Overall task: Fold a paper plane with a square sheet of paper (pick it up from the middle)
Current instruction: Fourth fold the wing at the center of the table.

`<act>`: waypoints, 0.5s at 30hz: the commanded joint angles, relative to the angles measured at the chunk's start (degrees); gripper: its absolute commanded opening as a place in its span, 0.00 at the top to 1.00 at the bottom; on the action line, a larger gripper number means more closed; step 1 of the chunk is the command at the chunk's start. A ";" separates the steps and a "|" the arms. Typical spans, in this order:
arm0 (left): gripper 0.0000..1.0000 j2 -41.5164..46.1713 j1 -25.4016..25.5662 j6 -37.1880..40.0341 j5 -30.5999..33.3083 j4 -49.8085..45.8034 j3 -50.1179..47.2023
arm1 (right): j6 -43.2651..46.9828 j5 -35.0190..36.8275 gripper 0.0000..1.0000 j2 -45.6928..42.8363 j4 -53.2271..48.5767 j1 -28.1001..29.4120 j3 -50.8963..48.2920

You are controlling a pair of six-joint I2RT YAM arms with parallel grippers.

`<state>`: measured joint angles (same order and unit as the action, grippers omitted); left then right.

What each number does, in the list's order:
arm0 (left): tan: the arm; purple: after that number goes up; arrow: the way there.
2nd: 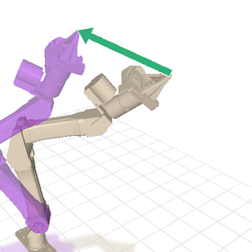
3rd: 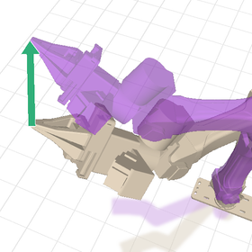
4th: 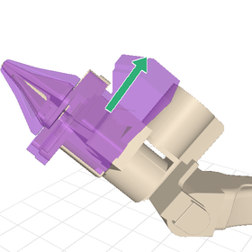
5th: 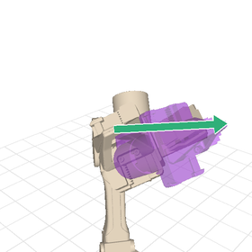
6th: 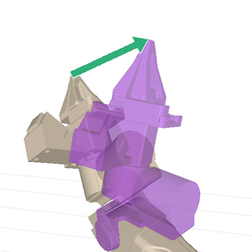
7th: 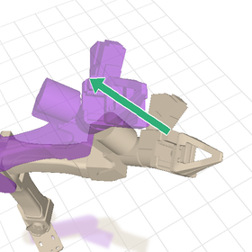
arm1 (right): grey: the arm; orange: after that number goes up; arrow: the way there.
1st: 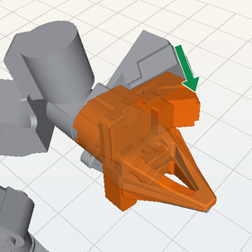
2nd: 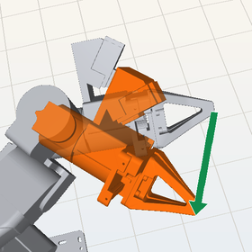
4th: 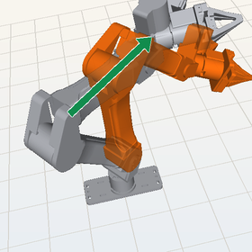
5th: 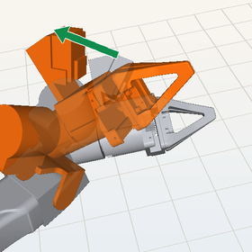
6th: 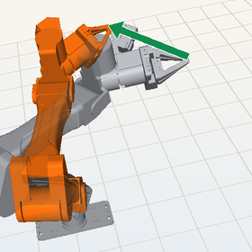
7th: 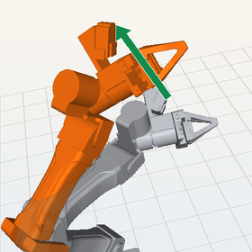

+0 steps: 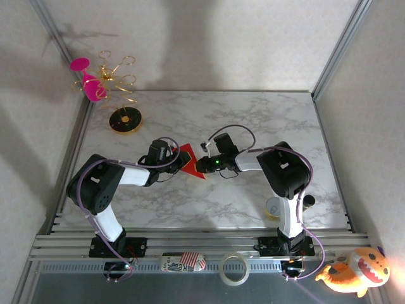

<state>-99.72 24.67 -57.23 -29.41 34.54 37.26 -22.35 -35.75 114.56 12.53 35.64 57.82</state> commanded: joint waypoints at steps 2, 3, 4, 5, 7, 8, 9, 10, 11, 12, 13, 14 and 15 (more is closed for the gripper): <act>0.88 -1.86 -0.32 -0.90 -1.00 2.43 -0.52 | -0.33 2.36 0.89 4.88 -5.15 0.84 -0.60; 0.89 -2.12 -0.32 -1.07 -1.13 2.64 -0.52 | -0.33 2.44 0.89 4.92 -5.22 0.77 -0.54; 0.89 -2.38 -0.32 -1.09 -1.18 2.85 -0.52 | -0.34 2.50 0.89 4.95 -5.24 0.75 -0.55; 0.89 -2.62 -0.32 -1.17 -1.26 3.03 -0.43 | -0.25 2.39 0.88 4.81 -5.24 0.75 -0.62; 0.89 -3.08 -0.32 -1.27 -1.59 3.41 -0.21 | -0.20 2.35 0.88 4.82 -5.39 0.75 -0.52; 0.89 -3.34 -0.32 -1.39 -1.83 3.66 -0.08 | 0.00 2.35 0.87 4.92 -5.50 0.73 -0.43; 0.89 -3.58 -0.32 -1.46 -1.96 3.73 0.14 | 0.09 2.31 0.87 4.94 -5.59 0.75 -0.39; 0.89 -3.84 -0.32 -1.39 -2.08 3.84 0.33 | 0.11 2.25 0.87 5.01 -5.67 0.71 -0.26; 0.89 -4.04 -0.32 -1.51 -2.20 4.03 0.45 | 0.20 2.17 0.87 5.13 -5.76 0.75 -0.17; 0.89 -4.24 -0.32 -1.56 -2.23 4.25 0.47 | 0.20 2.20 0.87 5.12 -5.77 0.75 -0.10; 0.89 -4.41 -0.33 -1.73 -2.23 4.38 0.54 | 0.29 2.18 0.87 5.23 -5.85 0.76 -0.12; 0.89 -4.51 -0.32 -1.76 -2.17 4.48 0.54 | 0.29 2.16 0.87 5.30 -5.95 0.68 -0.04; 0.89 -4.60 -0.32 -1.82 -2.02 4.39 0.54 | 0.29 2.09 0.86 5.32 -6.03 0.71 -0.03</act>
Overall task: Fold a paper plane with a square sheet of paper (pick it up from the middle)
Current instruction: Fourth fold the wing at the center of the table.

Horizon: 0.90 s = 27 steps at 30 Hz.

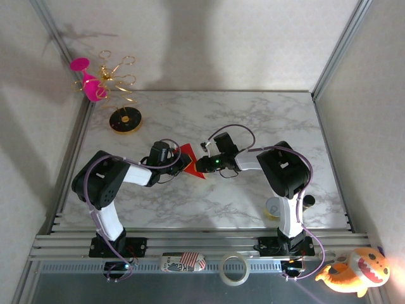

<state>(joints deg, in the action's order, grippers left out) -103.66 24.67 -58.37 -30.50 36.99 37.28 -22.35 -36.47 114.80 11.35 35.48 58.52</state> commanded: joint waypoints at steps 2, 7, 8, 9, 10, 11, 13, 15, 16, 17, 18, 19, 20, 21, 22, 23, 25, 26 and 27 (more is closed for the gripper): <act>0.89 -0.93 -0.32 -0.63 -0.38 1.68 0.44 | 0.37 2.89 0.86 4.99 -4.94 0.85 -0.69; 0.90 -1.37 -0.50 -0.75 0.87 1.24 0.01 | 0.46 2.93 0.84 4.82 -5.37 0.84 -0.73; 0.90 -1.45 -0.50 -0.78 1.09 1.34 -0.14 | 0.46 2.93 0.83 4.66 -5.38 0.82 -0.77; 0.91 -1.47 -0.58 -0.91 1.15 1.41 -0.20 | 0.46 2.89 0.83 4.59 -5.46 0.86 -0.82; 0.91 -1.59 -0.65 -0.89 1.10 1.60 -0.36 | 0.46 2.80 0.83 4.49 -5.45 0.81 -0.83; 0.91 -1.68 -0.72 -0.95 1.14 1.51 -0.43 | 0.46 2.68 0.82 4.40 -5.38 0.81 -0.83; 0.91 -1.80 -0.67 -0.86 1.15 1.42 -0.45 | 0.50 2.39 0.82 4.21 -5.63 0.81 -0.80; 0.91 -1.98 -0.76 -0.71 1.28 1.24 -0.53 | 0.46 2.02 0.82 4.03 -5.58 0.83 -0.81; 0.91 -2.07 -0.79 -0.73 1.32 1.28 -0.63 | 0.46 1.89 0.82 3.94 -5.56 0.75 -0.78; 0.91 -2.16 -0.83 -0.76 1.32 1.33 -0.67 | 0.38 1.79 0.82 3.85 -5.55 0.73 -0.83; 0.91 -2.23 -0.84 -0.71 1.32 1.33 -0.71 | 0.31 1.63 0.82 3.71 -5.49 0.73 -0.81; 0.91 -2.27 -0.85 -0.72 1.24 1.37 -0.71 | 0.19 1.50 0.82 3.57 -5.47 0.73 -0.86; 0.91 -2.34 -0.85 -0.69 1.23 1.48 -0.71 | 0.18 1.34 0.82 3.45 -5.47 0.65 -0.88; 0.91 -2.34 -0.85 -0.73 1.15 1.59 -0.71 | 0.16 1.26 0.82 3.29 -5.47 0.67 -0.88; 0.91 -2.28 -0.85 -0.69 1.12 1.59 -0.71 | 0.05 1.16 0.82 3.05 -5.47 0.58 -0.87; 0.91 -2.29 -0.93 -0.63 1.15 1.51 -0.71 | 0.11 1.17 0.82 2.82 -5.62 0.58 -0.85; 0.91 -2.42 -0.96 -0.56 0.97 1.44 -0.60 | -0.06 1.05 0.81 1.93 -5.73 0.46 -0.80; 0.91 -2.51 -0.94 -0.53 0.90 1.48 -0.62 | -0.15 0.74 0.80 1.46 -5.82 0.47 -0.75; 0.91 -2.60 -0.95 -0.58 0.80 1.59 -0.62 | -0.24 0.50 0.80 0.94 -5.98 0.46 -0.57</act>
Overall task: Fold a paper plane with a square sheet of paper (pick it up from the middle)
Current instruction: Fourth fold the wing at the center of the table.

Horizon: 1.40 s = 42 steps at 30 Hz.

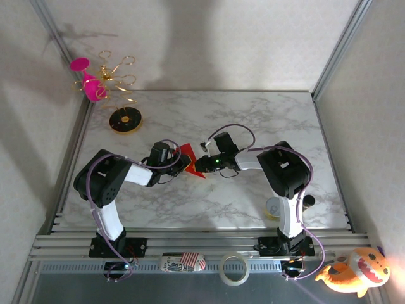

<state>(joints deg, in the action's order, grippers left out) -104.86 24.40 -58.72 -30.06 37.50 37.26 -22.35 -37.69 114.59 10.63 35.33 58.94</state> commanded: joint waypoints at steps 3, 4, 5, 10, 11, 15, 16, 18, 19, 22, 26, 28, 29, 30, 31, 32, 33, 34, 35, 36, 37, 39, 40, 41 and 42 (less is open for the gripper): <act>0.91 -1.49 -0.67 -0.19 0.12 1.31 -0.52 | -0.33 0.78 0.78 -0.35 -6.21 0.62 -0.34; 0.91 -1.49 -0.74 -0.11 0.01 1.42 -0.52 | -0.42 0.15 0.78 -0.86 -6.45 0.62 -0.09; 0.90 -1.49 -0.67 -0.08 -0.15 1.59 -0.59 | -0.42 -0.32 0.78 -1.25 -6.58 0.62 0.20; 0.90 -1.91 -0.76 -0.21 -1.48 3.23 -0.91 | -0.12 0.02 0.77 -2.46 -8.44 0.61 1.43; 0.90 -2.01 -0.76 -0.49 -1.72 3.90 -1.12 | 0.04 0.09 0.77 -2.52 -8.90 0.62 1.61; 0.89 -2.02 -0.72 -0.76 -2.28 4.78 -1.40 | 0.37 0.21 0.76 -3.25 -9.75 0.62 1.53; 0.89 -1.95 -0.77 -0.69 -2.28 4.78 -1.34 | 0.37 0.09 0.76 -3.52 -9.75 0.62 1.46; 0.88 -1.92 -0.75 -0.61 -2.36 4.53 -1.35 | 0.46 -0.04 0.75 -4.01 -10.09 0.62 1.53; 0.89 -1.88 -0.76 -0.53 -2.37 4.52 -1.38 | 0.46 -0.08 0.75 -4.17 -10.27 0.60 1.53; 0.88 -1.79 -0.76 -0.38 -2.37 4.46 -1.40 | 0.54 0.28 0.76 -4.45 -10.86 0.60 1.53; 0.87 -1.68 -0.76 -0.15 -2.45 4.44 -1.40 | 0.82 1.49 0.77 -4.35 -11.64 0.58 1.14; 0.86 -1.76 -0.80 -0.03 -2.54 4.43 -1.33 | 0.98 2.15 0.78 -4.17 -11.86 0.62 0.92; 0.86 -1.77 -0.76 -0.05 -2.59 4.35 -1.23 | 1.00 2.33 0.79 -4.04 -11.95 0.61 0.79; 0.86 -1.82 -0.76 0.03 -2.63 4.34 -1.22 | 1.08 2.48 0.79 -3.81 -11.89 0.63 0.65; 0.86 -1.82 -0.77 0.04 -2.63 4.34 -1.13 | 1.07 2.55 0.80 -3.63 -11.86 0.62 0.45; 0.85 -1.80 -0.76 0.07 -2.63 4.40 -1.13 | 1.08 2.62 0.80 -3.41 -11.71 0.66 0.33; 0.85 -1.80 -0.76 0.03 -2.63 4.42 -1.05 | 1.07 2.81 0.81 -3.17 -11.60 0.63 0.23; 0.85 -1.77 -0.76 0.03 -2.72 4.44 -1.04 | 1.03 2.91 0.81 -2.96 -11.60 0.66 0.18; 0.85 -1.75 -0.69 0.09 -2.76 4.43 -0.96 | 1.11 2.97 0.83 -2.71 -11.56 0.63 0.11; 0.85 -1.67 -0.76 -0.07 -2.87 4.34 -0.87 | 1.09 2.91 0.84 -2.49 -11.43 0.63 0.04; 0.85 -1.43 -0.76 -0.07 -2.91 4.42 -0.73 | 1.07 2.90 0.85 -2.29 -11.34 0.61 -0.01; 0.84 -0.78 -0.84 -0.16 -2.98 4.34 -0.52 | 0.99 3.04 0.87 -1.87 -11.17 0.62 -0.32; 0.84 -0.41 -0.85 -0.35 -2.98 4.44 -0.51 | 0.84 3.06 0.87 -1.70 -11.03 0.58 -0.38; 0.84 0.11 -0.98 -0.45 -2.96 4.60 -0.57 | 0.66 3.14 0.88 -1.52 -10.86 0.54 -0.65; 0.83 0.69 -1.06 -0.46 -2.96 4.73 -0.60 | 0.50 3.15 0.89 -1.42 -10.69 0.57 -0.95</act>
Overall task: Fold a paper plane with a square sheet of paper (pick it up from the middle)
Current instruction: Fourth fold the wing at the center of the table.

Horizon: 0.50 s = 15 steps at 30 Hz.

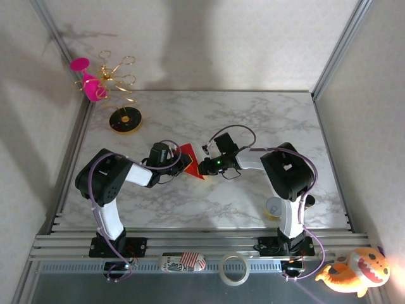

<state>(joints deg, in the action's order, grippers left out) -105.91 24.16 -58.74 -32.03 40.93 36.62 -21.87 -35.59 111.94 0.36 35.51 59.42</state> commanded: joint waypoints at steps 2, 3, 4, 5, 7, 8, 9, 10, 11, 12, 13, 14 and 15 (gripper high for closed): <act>0.82 2.90 -1.12 -0.59 -0.94 1.52 -0.34 | -0.28 1.53 0.90 1.59 -0.19 0.41 -2.09; 0.82 3.41 -1.35 -0.46 -1.01 1.44 -0.57 | -0.20 1.91 0.91 1.89 -0.35 0.28 -2.24; 0.81 4.04 -1.55 -0.33 -1.17 1.29 -0.88 | -0.19 2.44 0.92 2.09 -0.44 0.27 -2.42; 0.81 4.66 -1.79 0.12 -1.19 0.97 -1.23 | -0.43 3.18 0.92 2.14 -0.37 0.26 -2.85; 0.81 5.65 -2.18 1.32 -0.95 -0.23 -1.95 | -0.66 3.63 0.92 2.23 -0.07 0.14 -3.46; 0.81 6.08 -2.35 1.96 -0.78 -0.85 -2.29 | -0.81 3.69 0.92 2.21 0.23 0.09 -3.81; 0.81 6.19 -2.37 2.27 -0.75 -1.14 -2.48 | -0.89 3.70 0.92 2.23 0.55 0.07 -4.08; 0.81 6.15 -2.37 2.62 -0.92 -1.16 -2.57 | -1.11 3.72 0.92 2.31 0.82 0.00 -4.30; 0.82 5.86 -2.30 2.51 -1.24 -0.84 -2.74 | -1.31 3.73 0.92 2.32 1.00 -0.08 -4.48; 0.82 5.47 -2.28 2.25 -1.65 -0.17 -2.85 | -1.40 3.74 0.92 2.38 1.12 -0.09 -4.57; 0.82 4.92 -2.19 1.86 -2.10 0.67 -2.95 | -1.55 3.73 0.92 2.41 1.22 -0.17 -4.71; 0.83 4.37 -2.06 1.47 -2.43 1.49 -2.96 | -1.75 3.69 0.92 2.41 1.44 -0.23 -4.88; 0.84 3.89 -1.91 1.18 -2.84 2.14 -2.81 | -1.96 3.61 0.92 2.38 1.57 -0.22 -5.00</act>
<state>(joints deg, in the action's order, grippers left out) -101.06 22.24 -57.82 -32.93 40.97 34.24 -23.22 -35.86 112.01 4.56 35.20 56.97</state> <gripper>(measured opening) 0.169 0.081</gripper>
